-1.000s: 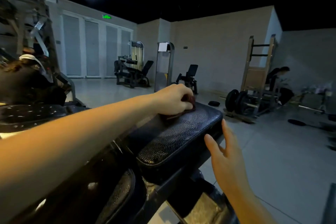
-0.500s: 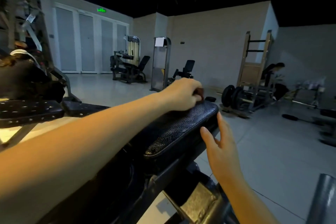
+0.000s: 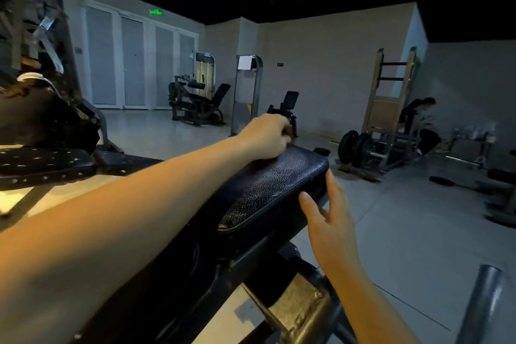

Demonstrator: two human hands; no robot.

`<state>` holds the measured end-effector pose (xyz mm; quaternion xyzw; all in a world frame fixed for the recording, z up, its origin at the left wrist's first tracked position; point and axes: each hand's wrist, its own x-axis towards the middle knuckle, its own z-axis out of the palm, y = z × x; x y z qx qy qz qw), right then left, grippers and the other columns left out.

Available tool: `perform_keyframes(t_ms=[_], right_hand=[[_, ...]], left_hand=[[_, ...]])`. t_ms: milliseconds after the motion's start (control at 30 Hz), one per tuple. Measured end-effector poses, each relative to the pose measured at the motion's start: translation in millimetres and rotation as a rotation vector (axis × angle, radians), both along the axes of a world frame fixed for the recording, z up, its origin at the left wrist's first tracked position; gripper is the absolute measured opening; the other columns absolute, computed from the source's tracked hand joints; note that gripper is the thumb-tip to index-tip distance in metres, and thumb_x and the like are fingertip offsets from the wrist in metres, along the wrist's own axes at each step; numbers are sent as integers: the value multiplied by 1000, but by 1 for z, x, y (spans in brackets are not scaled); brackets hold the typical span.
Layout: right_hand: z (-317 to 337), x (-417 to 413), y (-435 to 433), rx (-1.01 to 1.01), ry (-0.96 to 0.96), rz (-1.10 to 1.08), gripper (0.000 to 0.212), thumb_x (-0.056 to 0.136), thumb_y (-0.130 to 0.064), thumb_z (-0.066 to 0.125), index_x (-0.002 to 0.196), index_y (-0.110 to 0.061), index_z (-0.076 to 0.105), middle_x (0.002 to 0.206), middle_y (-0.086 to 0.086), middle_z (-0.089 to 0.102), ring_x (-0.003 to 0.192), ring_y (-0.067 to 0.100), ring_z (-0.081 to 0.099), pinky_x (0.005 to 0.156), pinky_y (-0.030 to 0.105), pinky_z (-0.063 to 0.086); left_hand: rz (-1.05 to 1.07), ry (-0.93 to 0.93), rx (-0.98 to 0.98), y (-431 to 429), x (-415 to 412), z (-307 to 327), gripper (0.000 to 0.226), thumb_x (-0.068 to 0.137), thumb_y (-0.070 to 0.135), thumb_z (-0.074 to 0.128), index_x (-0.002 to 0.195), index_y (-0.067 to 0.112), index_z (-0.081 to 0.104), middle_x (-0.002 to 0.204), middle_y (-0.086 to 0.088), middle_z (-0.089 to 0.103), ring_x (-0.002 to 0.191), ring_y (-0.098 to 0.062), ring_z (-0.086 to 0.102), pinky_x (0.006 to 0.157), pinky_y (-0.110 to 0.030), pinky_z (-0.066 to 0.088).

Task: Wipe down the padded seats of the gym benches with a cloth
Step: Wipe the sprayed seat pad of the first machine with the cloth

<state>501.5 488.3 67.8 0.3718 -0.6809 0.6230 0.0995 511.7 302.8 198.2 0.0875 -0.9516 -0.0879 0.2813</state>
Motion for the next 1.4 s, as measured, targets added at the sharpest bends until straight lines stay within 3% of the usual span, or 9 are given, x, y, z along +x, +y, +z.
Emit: perform_keyframes(t_ms=[200, 300, 467, 700, 867, 1000, 1133, 1267, 1400], right_hand=[[-2, -2, 1, 6, 7, 7, 60, 99, -33, 59, 151, -44, 30, 138, -29, 41, 121, -21, 43, 100, 18, 45], [-4, -3, -2, 3, -3, -16, 70, 98, -35, 60, 160, -33, 27, 157, -15, 34, 140, -1, 38, 115, 36, 41], [-3, -1, -3, 0, 9, -30, 71, 99, -33, 59, 160, -31, 25, 159, -12, 33, 143, 3, 34, 118, 39, 38], [1, 3, 2, 14, -12, -3, 55, 100, -27, 59, 144, -45, 31, 127, -34, 40, 110, -31, 43, 80, 0, 44], [0, 0, 1, -13, -23, -15, 65, 100, -32, 61, 157, -34, 30, 145, -30, 35, 121, -28, 33, 108, 16, 34], [-1, 0, -2, -15, -1, -19, 68, 99, -32, 61, 158, -31, 29, 148, -25, 35, 116, -35, 31, 98, 9, 33], [0, 1, -1, -7, -13, -12, 68, 98, -35, 61, 159, -32, 29, 151, -20, 39, 126, -22, 38, 107, 21, 40], [3, 0, 3, -16, -31, 16, 61, 101, -28, 60, 156, -30, 33, 134, -21, 44, 103, -36, 41, 78, -3, 41], [-1, -3, 2, -49, -37, 28, 60, 100, -29, 61, 153, -35, 31, 127, -37, 38, 101, -41, 34, 81, -6, 36]], left_hand=[[-317, -34, -96, 28, 75, -19, 3, 98, 26, 63, 100, 23, 63, 93, 12, 62, 86, -8, 57, 78, -27, 47], [-164, -60, -76, -21, 110, -24, 6, 97, 26, 66, 97, 30, 61, 92, 13, 63, 87, -10, 59, 76, -27, 45], [142, -84, -50, -59, 61, -13, 11, 98, 29, 61, 101, 18, 62, 111, -7, 68, 102, -30, 61, 86, -39, 48], [-268, 19, 67, 33, 53, -17, 11, 97, 27, 66, 105, 21, 69, 100, 6, 69, 95, -13, 64, 83, -32, 50], [-149, -31, 4, -18, 119, -28, 5, 96, 27, 67, 99, 22, 68, 92, 11, 67, 86, -7, 61, 76, -29, 45], [122, -61, -8, -70, 92, -20, 15, 97, 29, 66, 107, 18, 69, 105, -4, 69, 99, -27, 62, 84, -38, 48], [63, 54, 65, -33, 40, -13, 15, 95, 28, 67, 106, 17, 68, 110, -6, 70, 106, -30, 63, 90, -37, 48], [-235, 29, 22, 28, 64, -17, 5, 96, 26, 67, 96, 22, 64, 92, 9, 65, 90, -15, 61, 78, -32, 46], [-215, -31, -38, 1, 131, -33, 7, 96, 26, 67, 102, 21, 67, 95, 8, 67, 88, -9, 61, 77, -28, 48]])
